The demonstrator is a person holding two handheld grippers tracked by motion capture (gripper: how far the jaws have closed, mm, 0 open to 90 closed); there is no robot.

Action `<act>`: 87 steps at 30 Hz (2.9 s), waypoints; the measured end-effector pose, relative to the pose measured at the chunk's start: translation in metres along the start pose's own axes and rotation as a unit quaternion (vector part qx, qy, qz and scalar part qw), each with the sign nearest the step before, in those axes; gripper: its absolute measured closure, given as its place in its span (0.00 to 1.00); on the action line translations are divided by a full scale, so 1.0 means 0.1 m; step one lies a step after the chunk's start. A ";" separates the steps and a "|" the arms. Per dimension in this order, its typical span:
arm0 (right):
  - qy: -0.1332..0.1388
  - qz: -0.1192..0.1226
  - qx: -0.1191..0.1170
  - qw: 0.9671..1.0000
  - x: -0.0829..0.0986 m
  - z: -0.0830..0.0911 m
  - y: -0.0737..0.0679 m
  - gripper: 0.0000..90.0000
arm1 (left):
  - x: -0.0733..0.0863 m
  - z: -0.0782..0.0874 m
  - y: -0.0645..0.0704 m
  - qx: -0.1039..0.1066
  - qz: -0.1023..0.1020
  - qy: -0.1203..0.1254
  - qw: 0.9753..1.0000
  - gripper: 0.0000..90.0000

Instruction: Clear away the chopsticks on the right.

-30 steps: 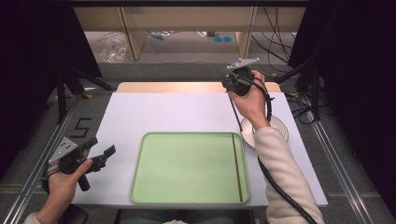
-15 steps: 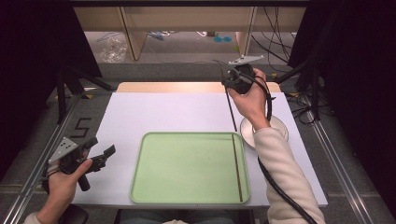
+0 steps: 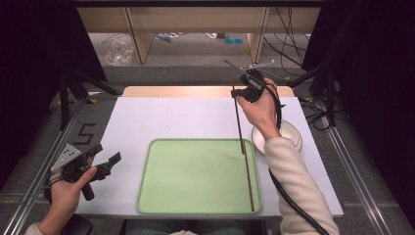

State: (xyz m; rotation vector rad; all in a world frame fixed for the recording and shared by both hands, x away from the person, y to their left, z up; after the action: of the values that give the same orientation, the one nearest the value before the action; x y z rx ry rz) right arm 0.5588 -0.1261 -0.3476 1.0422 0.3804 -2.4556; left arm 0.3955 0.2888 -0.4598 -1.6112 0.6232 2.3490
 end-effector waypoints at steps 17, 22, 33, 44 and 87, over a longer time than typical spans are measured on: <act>-0.130 -0.076 0.020 0.988 0.34 -0.15 -0.02 0.97 | 0.00 0.00 0.00 0.000 0.000 0.000 1.000 0.17; -0.164 -0.105 0.031 0.980 0.47 -0.24 -0.01 0.97 | 0.00 0.00 0.00 0.000 0.001 -0.001 1.000 0.17; -0.252 -0.156 0.053 0.954 0.83 -0.42 -0.02 0.97 | 0.00 0.00 0.00 0.000 0.001 -0.001 1.000 0.17; -0.318 -0.192 0.051 0.927 1.06 -0.52 -0.05 0.97 | 0.00 0.00 0.00 0.000 0.000 -0.001 1.000 0.17; -0.347 -0.175 0.071 0.919 1.31 -0.62 -0.02 0.84 | 0.00 0.00 0.00 0.000 0.001 -0.001 1.000 0.17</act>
State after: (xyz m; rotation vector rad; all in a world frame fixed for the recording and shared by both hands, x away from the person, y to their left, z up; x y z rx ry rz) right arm 0.5144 -0.1367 -0.4857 0.0903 0.1588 -2.9965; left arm 0.3954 0.2887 -0.4600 -1.6083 0.6239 2.3523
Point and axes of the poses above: each handheld gripper's, and its own axes: z roughly backward along the jaws, x roughly out of its underside, y roughly to its right, the point moved 7 cm from there along -z, roughly forward along the jaws, and after that the axes turned 3 degrees about -y, right-handed, at the moved point
